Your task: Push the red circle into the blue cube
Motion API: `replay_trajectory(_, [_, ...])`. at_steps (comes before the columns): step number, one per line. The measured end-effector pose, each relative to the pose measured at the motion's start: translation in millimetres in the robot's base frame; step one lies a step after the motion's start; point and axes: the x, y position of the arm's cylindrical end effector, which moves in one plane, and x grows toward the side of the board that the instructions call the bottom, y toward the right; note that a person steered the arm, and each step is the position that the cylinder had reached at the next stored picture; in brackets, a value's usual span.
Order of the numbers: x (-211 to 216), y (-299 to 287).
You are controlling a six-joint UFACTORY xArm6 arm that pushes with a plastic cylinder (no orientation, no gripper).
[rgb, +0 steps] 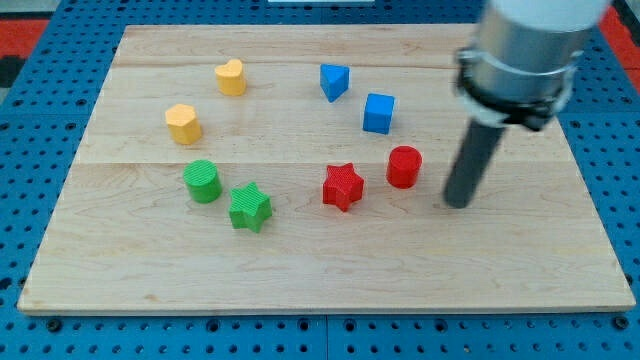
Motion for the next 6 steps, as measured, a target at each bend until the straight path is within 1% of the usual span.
replay_trajectory(1, [0, -3])
replay_trajectory(2, [-20, -9])
replay_trajectory(3, [-41, -43])
replay_trajectory(4, [-19, -39])
replay_trajectory(5, [-6, 45])
replay_trajectory(6, [-6, 45])
